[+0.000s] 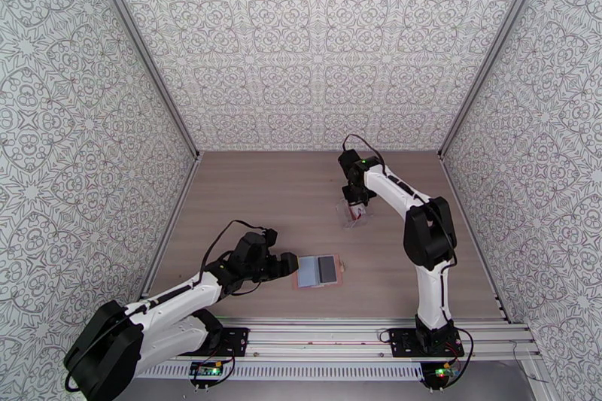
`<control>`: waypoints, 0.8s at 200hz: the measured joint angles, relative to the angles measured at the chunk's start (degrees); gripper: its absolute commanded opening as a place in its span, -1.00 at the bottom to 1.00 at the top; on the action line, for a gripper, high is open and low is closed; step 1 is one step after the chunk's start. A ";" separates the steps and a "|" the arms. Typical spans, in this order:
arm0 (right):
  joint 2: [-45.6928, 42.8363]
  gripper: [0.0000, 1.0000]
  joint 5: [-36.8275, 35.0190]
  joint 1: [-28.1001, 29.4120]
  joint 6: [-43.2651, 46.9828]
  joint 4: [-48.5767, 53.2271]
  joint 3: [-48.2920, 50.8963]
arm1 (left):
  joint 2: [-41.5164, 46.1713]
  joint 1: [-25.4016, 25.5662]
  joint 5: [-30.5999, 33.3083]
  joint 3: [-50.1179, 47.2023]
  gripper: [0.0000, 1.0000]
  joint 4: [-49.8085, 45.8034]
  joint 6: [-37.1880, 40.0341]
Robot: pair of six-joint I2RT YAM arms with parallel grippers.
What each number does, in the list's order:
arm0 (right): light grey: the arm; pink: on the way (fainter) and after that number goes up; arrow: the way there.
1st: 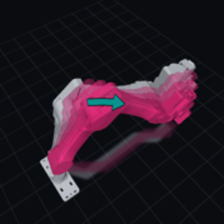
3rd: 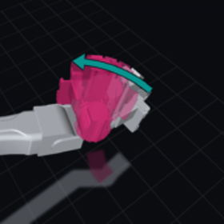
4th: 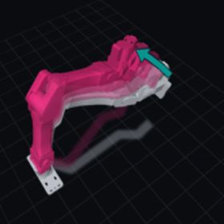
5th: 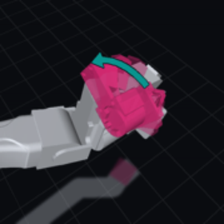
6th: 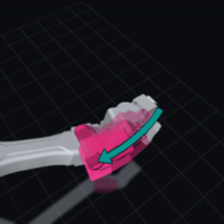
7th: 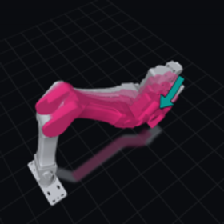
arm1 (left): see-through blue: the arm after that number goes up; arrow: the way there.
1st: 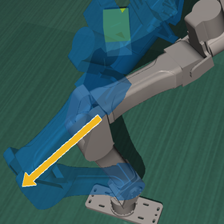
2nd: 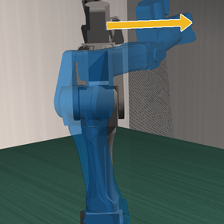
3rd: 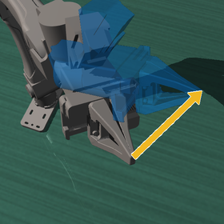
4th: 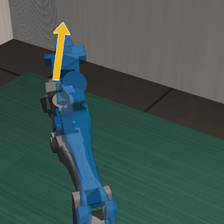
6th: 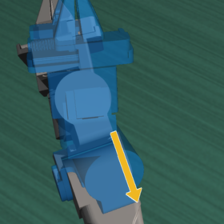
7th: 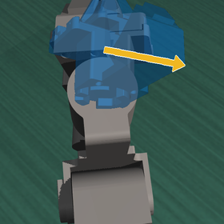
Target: Put the credit cards into the card holder
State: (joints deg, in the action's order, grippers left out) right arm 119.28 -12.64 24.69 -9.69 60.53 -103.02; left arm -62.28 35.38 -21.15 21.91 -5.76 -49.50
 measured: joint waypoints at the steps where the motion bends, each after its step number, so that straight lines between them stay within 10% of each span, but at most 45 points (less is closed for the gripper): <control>1: 0.00 -0.79 0.02 0.00 0.02 0.00 0.00 | 0.00 0.00 0.00 0.00 0.65 0.00 0.00; 107: -8.28 -1.00 4.66 0.00 -1.01 2.34 0.33 | 4.50 -1.25 0.37 0.00 0.65 -0.28 0.04; 160: -27.54 -1.00 22.23 0.00 -4.79 -8.22 17.31 | 10.32 -1.68 -3.02 0.92 0.64 0.52 0.48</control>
State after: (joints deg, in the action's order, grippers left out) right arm 91.74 9.58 24.69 -14.48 52.31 -85.71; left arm -51.96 33.69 -24.16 22.83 -5.23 -49.01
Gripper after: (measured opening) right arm 0.045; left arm 0.823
